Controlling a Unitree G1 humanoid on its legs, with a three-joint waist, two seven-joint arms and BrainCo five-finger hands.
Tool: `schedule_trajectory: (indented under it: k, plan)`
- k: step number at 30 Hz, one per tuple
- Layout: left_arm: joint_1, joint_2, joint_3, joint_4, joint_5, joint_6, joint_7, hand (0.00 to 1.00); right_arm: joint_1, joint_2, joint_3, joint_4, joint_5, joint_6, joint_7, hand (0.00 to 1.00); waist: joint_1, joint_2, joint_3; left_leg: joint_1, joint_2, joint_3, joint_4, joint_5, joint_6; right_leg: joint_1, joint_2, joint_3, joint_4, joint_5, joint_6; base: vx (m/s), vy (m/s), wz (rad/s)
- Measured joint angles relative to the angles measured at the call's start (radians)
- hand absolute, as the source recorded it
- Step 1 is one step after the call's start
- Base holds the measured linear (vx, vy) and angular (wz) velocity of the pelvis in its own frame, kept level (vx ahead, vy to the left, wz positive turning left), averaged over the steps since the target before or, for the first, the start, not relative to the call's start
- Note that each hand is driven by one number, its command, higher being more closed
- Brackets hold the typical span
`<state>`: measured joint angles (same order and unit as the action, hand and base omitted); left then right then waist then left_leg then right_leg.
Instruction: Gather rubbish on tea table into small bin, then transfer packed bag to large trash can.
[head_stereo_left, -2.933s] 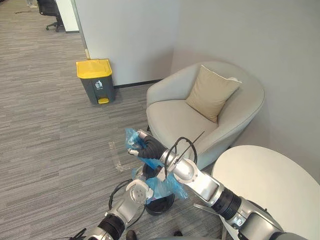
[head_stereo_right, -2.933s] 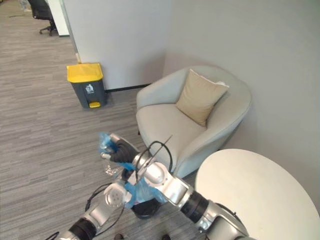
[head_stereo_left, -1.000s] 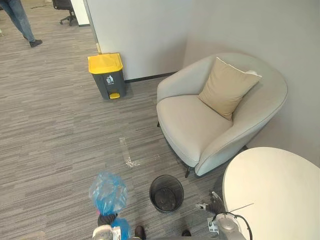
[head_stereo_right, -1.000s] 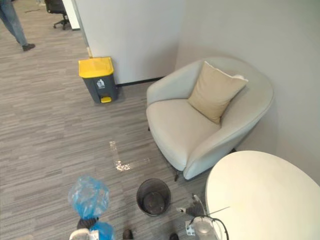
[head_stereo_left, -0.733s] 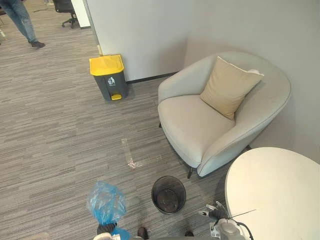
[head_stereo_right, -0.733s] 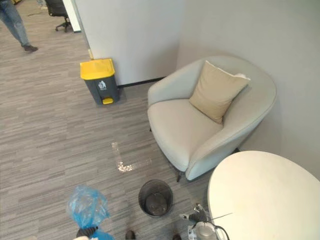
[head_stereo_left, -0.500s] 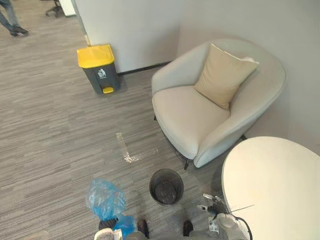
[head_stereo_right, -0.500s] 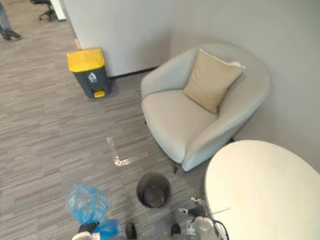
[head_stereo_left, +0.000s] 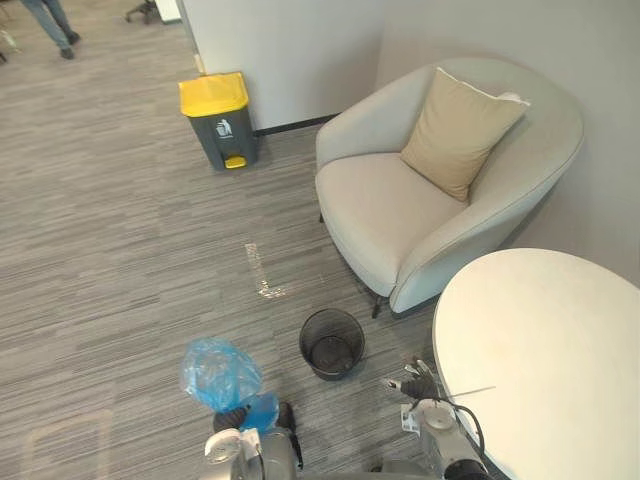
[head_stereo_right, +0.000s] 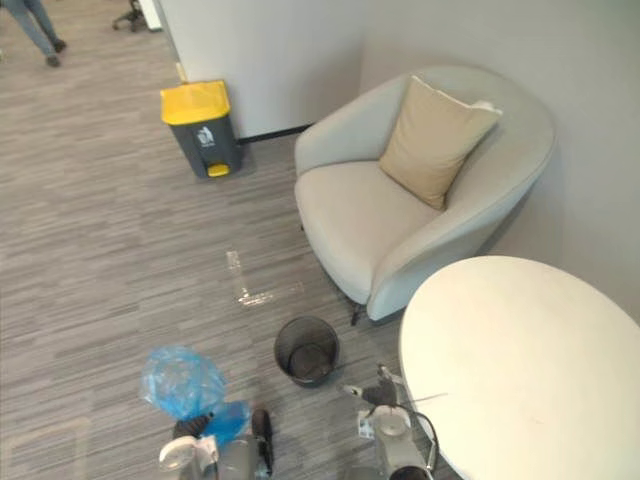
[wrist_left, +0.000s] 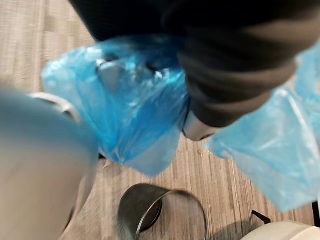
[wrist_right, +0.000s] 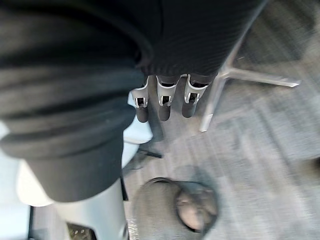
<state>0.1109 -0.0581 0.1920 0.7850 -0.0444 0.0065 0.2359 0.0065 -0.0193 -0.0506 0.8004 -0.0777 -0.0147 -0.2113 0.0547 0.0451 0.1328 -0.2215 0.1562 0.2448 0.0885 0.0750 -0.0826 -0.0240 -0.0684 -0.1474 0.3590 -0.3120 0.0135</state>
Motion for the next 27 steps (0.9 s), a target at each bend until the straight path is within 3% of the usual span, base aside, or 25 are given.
schedule_trajectory:
  k: [2, 4, 5, 8, 10, 14, 21, 26, 27]
  plan:
    - [-0.002, 0.001, -0.007, -0.008, 0.001, 0.0, 0.0, 1.0, -0.004, 0.003, -0.008, 0.001, 0.0, 0.002, -0.006, 0.0, 0.005, -0.013, 0.003, -0.002, 0.009, 0.054, 0.013, 0.01, 0.016, -0.026, -0.013, -0.022, -0.003, 0.02, -0.023, -0.31, -0.122, 0.57]
    - [0.002, 0.001, -0.012, -0.008, 0.003, 0.0, 0.0, 1.0, -0.005, 0.0, -0.015, 0.001, 0.0, 0.002, -0.008, 0.0, 0.004, -0.014, 0.001, 0.0, 0.001, 0.055, 0.151, -0.004, 0.033, -0.037, -0.032, -0.061, -0.003, 0.036, -0.032, -0.21, -0.058, 0.59]
    - [-0.001, 0.001, -0.015, -0.007, 0.003, 0.0, -0.001, 1.0, -0.007, 0.002, -0.021, 0.001, 0.0, 0.002, -0.008, 0.0, 0.004, -0.022, -0.002, 0.011, -0.005, 0.06, 0.226, -0.102, 0.042, -0.046, -0.051, -0.096, -0.001, 0.052, -0.035, -0.14, -0.01, 0.58]
    - [-0.01, 0.001, -0.018, 0.008, 0.004, 0.001, -0.003, 1.0, 0.002, 0.007, -0.057, 0.004, 0.0, 0.002, -0.008, 0.0, 0.0, -0.031, -0.004, 0.059, -0.002, 0.119, 0.295, -0.196, 0.025, -0.046, -0.089, -0.159, -0.018, 0.08, -0.023, -0.1, 0.057, 0.73]
    - [-0.02, 0.004, -0.033, 0.037, 0.006, 0.002, -0.005, 1.0, 0.018, 0.008, -0.096, 0.014, 0.0, 0.001, -0.011, 0.0, -0.008, -0.019, -0.016, 0.147, -0.021, 0.161, 0.156, -0.223, 0.0, -0.044, -0.103, -0.193, -0.046, 0.105, 0.017, -0.09, 0.158, 0.71]
    - [-0.015, 0.066, -0.062, 0.077, 0.025, 0.005, -0.004, 1.0, 0.016, 0.05, -0.104, 0.09, -0.001, 0.007, -0.018, 0.0, -0.006, -0.073, -0.038, 0.228, -0.112, 0.154, -0.059, -0.109, 0.033, -0.006, -0.114, -0.172, -0.175, 0.186, 0.052, -0.08, 0.185, 0.15]
    - [-0.012, 0.095, -0.074, 0.133, 0.045, 0.006, -0.004, 1.0, 0.012, 0.041, -0.116, 0.145, -0.002, 0.007, -0.025, 0.0, -0.016, -0.074, -0.05, 0.267, -0.175, 0.115, -0.193, -0.045, 0.07, 0.016, -0.128, -0.169, -0.236, 0.217, 0.072, -0.03, 0.122, 0.16]
    - [-0.002, 0.105, -0.073, 0.151, 0.044, 0.005, -0.004, 1.0, -0.017, 0.04, -0.127, 0.176, -0.004, 0.007, -0.025, 0.0, -0.012, -0.072, -0.049, 0.264, -0.199, 0.104, -0.193, -0.049, 0.081, 0.027, -0.141, -0.171, -0.256, 0.225, 0.085, 0.04, 0.06, 0.07]
    - [-0.002, 0.107, -0.073, 0.151, 0.044, 0.004, -0.004, 1.0, -0.024, 0.039, -0.14, 0.177, -0.01, 0.007, -0.026, 0.0, -0.012, -0.075, -0.047, 0.264, -0.211, 0.098, -0.193, -0.068, 0.09, 0.023, -0.163, -0.179, -0.225, 0.203, 0.101, 0.07, 0.068, 0.14]
